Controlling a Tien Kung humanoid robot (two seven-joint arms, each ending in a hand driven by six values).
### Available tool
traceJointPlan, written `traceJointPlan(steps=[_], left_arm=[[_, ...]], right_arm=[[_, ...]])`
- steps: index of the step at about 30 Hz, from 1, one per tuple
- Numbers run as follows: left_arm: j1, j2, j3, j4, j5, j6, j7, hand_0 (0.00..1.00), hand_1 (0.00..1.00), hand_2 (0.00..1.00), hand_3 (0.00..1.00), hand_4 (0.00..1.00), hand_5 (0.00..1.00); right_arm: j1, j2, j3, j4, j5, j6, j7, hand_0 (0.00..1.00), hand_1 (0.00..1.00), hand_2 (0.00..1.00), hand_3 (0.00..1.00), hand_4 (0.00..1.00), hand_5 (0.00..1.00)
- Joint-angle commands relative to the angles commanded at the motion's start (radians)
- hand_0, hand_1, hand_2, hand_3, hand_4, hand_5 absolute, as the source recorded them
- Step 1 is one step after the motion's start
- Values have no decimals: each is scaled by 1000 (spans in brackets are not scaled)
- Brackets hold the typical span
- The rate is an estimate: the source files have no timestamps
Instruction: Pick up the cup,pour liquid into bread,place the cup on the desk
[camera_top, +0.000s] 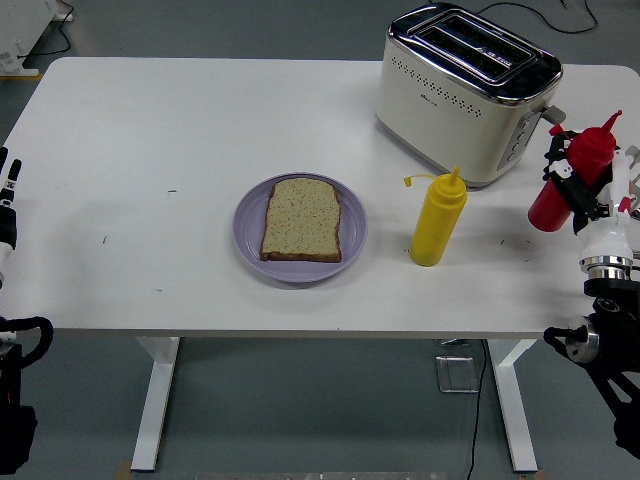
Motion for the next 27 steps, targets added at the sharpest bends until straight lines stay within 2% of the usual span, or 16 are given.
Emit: traceJointPlan(steps=[21,22,27], left_arm=[[5,0,12,1,0,0,0,781,738,748,687,557,998],[6,0,13,1,0,0,0,782,738,747,687,557,998],[7,0,15,1,0,0,0,782,738,747,687,557,998]], right_arm=[[-3,17,-54,-60,19,-6,0,355,322,383,438,519,287],[-4,17,-55,-63,19,-1,0,435,390,425,467,522,287],[-8,18,-62,-66,21,9,0,435,390,425,467,522,287]])
